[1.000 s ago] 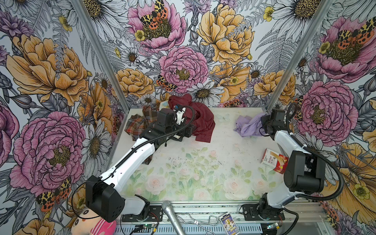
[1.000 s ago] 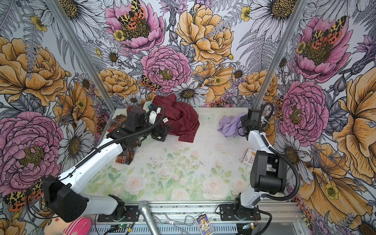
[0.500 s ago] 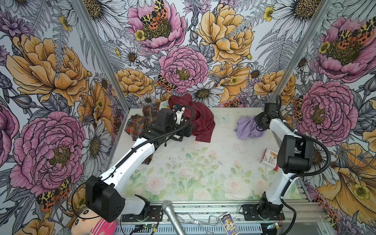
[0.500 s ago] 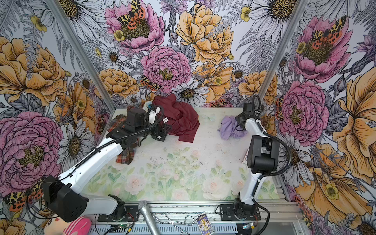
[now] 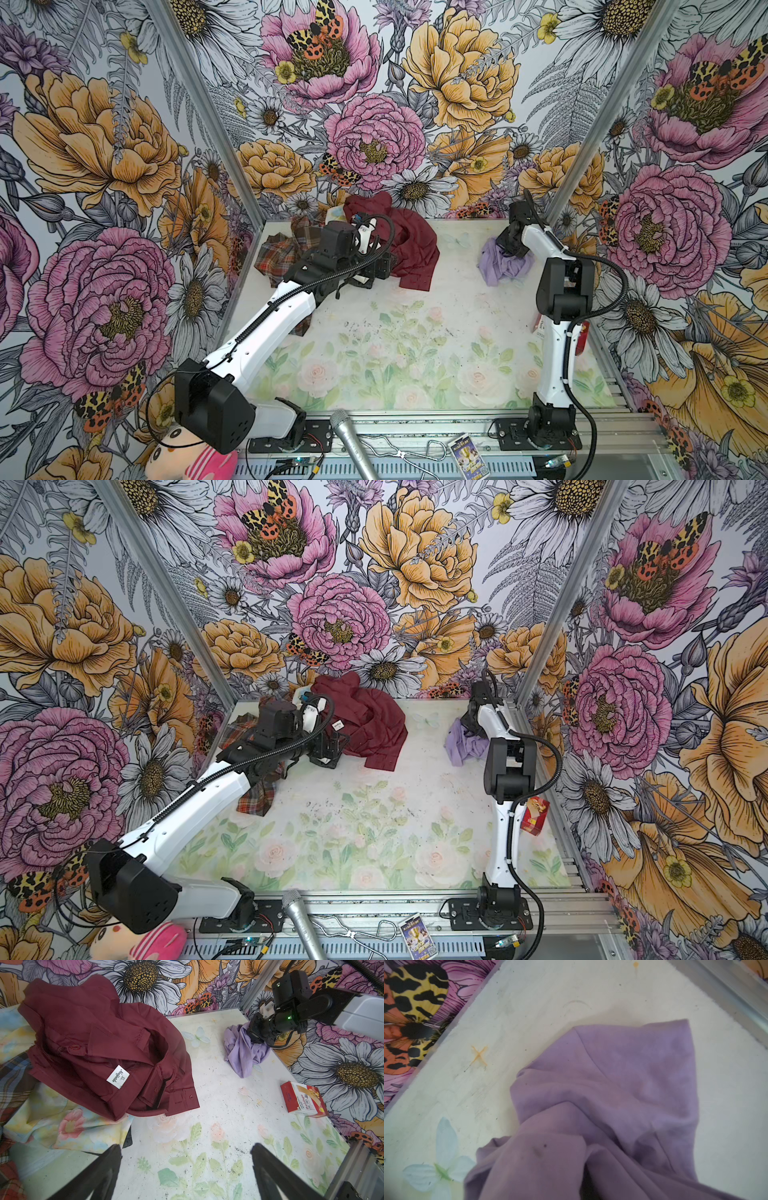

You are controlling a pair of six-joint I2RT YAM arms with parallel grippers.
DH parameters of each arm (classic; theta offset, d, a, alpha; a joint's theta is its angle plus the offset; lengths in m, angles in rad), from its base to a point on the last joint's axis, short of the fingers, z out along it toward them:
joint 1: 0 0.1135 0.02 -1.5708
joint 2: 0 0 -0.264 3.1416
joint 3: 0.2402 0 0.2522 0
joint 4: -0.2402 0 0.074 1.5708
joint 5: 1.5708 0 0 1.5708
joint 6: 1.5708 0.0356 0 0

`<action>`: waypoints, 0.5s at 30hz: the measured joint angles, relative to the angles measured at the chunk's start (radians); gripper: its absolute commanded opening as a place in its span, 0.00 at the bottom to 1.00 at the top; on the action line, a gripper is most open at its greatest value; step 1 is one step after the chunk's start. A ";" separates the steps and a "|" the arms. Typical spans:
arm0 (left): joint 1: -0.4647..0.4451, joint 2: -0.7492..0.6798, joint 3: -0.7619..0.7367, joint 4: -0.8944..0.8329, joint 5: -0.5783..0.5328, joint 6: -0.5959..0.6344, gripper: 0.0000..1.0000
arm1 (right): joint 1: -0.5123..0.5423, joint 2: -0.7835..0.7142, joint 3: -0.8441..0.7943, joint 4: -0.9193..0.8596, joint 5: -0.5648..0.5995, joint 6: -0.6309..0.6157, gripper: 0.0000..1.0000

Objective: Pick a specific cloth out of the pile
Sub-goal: 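Lower the lavender shirt onto the clear table area with the right gripper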

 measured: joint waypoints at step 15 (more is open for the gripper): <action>0.095 0.000 0.000 0.016 0.037 -0.041 0.99 | -0.002 0.087 0.159 -0.128 0.014 -0.011 0.13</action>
